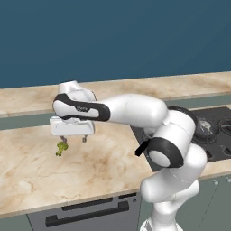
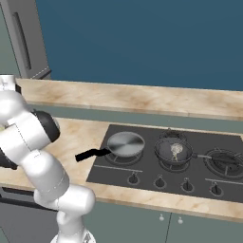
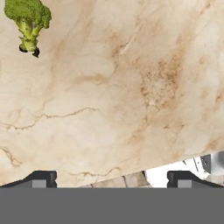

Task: Place both pans onto different burners. Then place the broccoli and the fish on different pans.

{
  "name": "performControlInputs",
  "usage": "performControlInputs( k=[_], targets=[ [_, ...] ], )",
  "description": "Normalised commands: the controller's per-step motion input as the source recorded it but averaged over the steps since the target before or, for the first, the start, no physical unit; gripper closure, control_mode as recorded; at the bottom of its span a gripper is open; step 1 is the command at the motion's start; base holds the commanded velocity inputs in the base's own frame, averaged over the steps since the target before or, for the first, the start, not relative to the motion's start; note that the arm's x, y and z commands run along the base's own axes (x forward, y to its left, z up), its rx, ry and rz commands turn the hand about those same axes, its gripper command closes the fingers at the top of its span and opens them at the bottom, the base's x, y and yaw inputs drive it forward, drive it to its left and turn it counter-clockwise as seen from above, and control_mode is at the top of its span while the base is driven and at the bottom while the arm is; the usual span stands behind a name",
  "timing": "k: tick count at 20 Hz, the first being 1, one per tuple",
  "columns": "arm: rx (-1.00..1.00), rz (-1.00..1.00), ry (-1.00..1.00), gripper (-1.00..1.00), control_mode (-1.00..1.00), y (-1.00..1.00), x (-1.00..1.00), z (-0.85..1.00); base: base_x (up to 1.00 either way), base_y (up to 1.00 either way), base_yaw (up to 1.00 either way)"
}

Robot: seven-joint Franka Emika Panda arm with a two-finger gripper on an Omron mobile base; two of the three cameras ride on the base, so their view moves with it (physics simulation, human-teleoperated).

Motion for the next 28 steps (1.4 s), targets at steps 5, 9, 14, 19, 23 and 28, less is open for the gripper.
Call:
performControlInputs(
  k=[5,9,14,19,23,28],
  targets=[
    [0.00,0.00,0.00,-1.00,-1.00,0.12,0.00,0.00,0.00,0.00,0.00],
    [0.00,0.00,0.00,-1.00,-1.00,0.06,0.06,-0.06,0.00,0.00,0.00],
    [0.00,0.00,0.00,-1.00,-1.00,0.02,0.22,-0.15,0.00,0.00,0.00],
    [0.00,0.00,0.00,-1.00,-1.00,0.02,0.27,-0.17,0.00,0.00,0.00],
    [0.00,0.00,0.00,-1.00,-1.00,0.18,0.25,-0.21,0.00,0.00,0.00],
    [0.00,0.00,0.00,-1.00,-1.00,0.23,0.18,-0.18,0.00,0.00,0.00]
  ],
)
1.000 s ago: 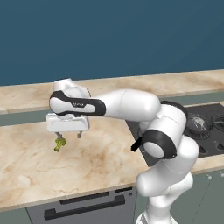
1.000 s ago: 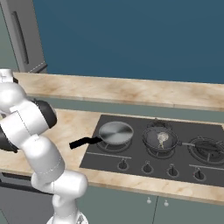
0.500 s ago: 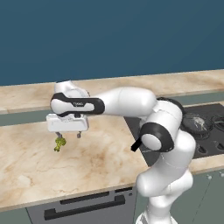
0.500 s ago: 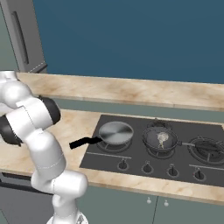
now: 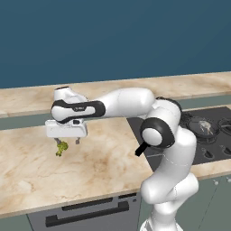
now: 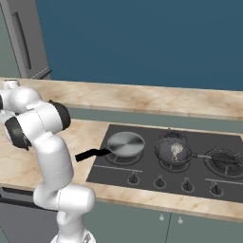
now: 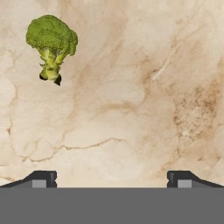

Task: Place both pans onto different burners. Then place the broccoli and the fish on different pans.

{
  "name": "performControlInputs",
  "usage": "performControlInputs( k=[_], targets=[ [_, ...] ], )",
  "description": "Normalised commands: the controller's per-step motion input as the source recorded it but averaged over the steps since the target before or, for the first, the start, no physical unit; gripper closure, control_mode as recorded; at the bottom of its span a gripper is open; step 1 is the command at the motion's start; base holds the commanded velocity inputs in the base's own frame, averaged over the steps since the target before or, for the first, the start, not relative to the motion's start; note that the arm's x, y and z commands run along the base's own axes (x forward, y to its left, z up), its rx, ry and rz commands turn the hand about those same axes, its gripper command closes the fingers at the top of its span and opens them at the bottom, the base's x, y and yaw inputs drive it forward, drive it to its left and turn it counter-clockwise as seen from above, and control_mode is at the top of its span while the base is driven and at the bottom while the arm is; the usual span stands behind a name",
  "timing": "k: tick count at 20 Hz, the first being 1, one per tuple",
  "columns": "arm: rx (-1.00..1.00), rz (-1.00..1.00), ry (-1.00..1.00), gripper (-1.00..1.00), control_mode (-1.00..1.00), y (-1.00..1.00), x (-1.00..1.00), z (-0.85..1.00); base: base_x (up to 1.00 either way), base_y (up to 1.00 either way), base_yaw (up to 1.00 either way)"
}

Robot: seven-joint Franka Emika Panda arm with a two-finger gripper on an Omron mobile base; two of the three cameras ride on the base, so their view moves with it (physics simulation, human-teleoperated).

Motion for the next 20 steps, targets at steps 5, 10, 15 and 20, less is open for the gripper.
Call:
performControlInputs(
  k=[5,10,15,20],
  targets=[
    [0.00,0.00,0.00,-1.00,-1.00,0.16,0.12,-0.11,0.00,0.00,0.00],
    [0.00,0.00,0.00,-1.00,-1.00,0.10,0.12,-0.04,0.00,0.00,0.00],
    [0.00,0.00,0.00,-1.00,-1.00,0.07,0.04,-0.01,0.00,0.00,0.00],
    [0.00,0.00,0.00,-1.00,-1.00,0.09,0.05,-0.03,0.00,0.00,0.00]
  ],
)
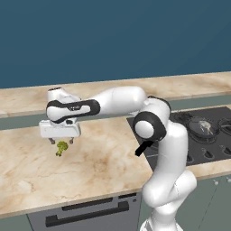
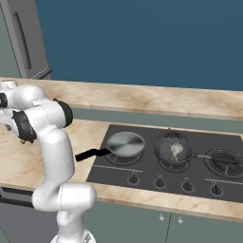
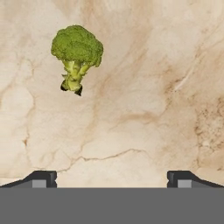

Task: Place both pans onto different burners. Then place the broccoli and the fish on different pans.

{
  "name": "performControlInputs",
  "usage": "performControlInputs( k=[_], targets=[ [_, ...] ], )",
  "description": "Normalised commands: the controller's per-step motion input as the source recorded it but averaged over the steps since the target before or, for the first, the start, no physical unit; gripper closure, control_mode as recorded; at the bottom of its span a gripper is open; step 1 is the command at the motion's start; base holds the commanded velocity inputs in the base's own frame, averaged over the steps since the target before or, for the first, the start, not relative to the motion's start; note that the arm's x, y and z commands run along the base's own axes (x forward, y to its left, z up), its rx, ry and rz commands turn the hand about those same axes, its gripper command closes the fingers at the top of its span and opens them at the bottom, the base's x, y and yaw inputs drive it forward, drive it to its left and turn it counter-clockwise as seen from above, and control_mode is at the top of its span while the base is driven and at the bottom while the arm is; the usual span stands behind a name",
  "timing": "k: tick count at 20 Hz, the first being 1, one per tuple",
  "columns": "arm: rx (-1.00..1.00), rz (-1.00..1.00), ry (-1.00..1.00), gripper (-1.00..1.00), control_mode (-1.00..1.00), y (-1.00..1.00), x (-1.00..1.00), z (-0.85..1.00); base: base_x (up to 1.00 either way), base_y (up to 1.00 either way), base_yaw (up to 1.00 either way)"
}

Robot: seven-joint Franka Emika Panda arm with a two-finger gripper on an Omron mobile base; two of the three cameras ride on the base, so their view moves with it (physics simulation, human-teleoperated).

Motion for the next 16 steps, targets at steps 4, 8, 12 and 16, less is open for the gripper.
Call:
performControlInputs(
  k=[4,8,12,16],
  targets=[
    [0.00,0.00,0.00,-1.00,-1.00,0.05,0.13,-0.10,0.00,0.00,0.00],
    [0.00,0.00,0.00,-1.00,-1.00,0.00,0.20,-0.12,0.00,0.00,0.00],
    [0.00,0.00,0.00,-1.00,-1.00,0.00,0.19,-0.22,0.00,0.00,0.00],
    [0.00,0.00,0.00,-1.00,-1.00,0.00,0.24,-0.19,0.00,0.00,0.00]
  ],
)
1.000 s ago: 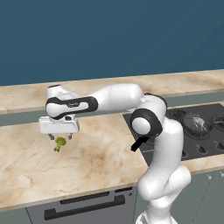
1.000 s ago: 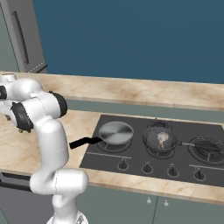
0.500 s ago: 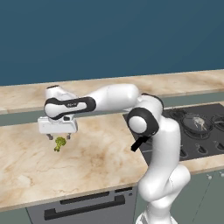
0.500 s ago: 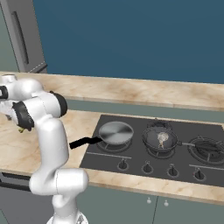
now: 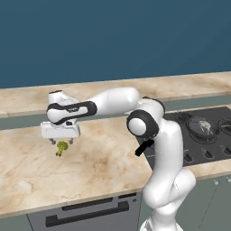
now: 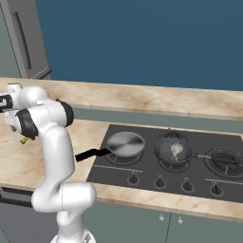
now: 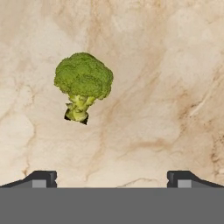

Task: Place both pans onto different burners. Then place the broccoli and the fish on different pans.

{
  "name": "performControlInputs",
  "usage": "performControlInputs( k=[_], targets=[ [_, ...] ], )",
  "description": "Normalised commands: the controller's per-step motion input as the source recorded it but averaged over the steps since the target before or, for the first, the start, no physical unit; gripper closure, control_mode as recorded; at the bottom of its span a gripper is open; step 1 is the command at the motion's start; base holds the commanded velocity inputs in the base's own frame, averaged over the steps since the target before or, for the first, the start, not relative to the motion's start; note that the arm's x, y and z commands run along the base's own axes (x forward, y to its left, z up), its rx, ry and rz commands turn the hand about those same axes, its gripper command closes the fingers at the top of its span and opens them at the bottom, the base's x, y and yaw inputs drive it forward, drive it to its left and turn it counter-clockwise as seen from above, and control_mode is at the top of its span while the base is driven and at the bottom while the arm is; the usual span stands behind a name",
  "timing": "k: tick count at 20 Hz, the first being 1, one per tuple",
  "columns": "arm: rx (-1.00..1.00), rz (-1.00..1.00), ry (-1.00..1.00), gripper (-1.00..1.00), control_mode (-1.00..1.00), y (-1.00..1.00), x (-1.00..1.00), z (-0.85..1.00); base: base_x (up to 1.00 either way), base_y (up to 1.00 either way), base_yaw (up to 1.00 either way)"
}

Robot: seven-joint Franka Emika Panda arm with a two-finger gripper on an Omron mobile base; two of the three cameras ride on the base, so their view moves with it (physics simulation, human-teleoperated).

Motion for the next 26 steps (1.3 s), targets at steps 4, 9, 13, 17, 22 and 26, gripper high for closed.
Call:
performControlInputs(
  k=[4,9,13,17,22,26],
  targets=[
    [0.00,0.00,0.00,-1.00,-1.00,0.02,0.23,-0.17,0.00,0.00,0.00],
    [0.00,0.00,0.00,-1.00,-1.00,0.06,0.13,-0.07,0.00,0.00,0.00],
    [0.00,0.00,0.00,-1.00,-1.00,0.10,0.13,-0.05,0.00,0.00,0.00],
    [0.00,0.00,0.00,-1.00,-1.00,0.13,0.11,-0.03,0.00,0.00,0.00],
    [0.00,0.00,0.00,-1.00,-1.00,0.06,0.08,-0.06,0.00,0.00,0.00],
    [0.00,0.00,0.00,-1.00,-1.00,0.05,0.10,-0.12,0.00,0.00,0.00]
  ],
)
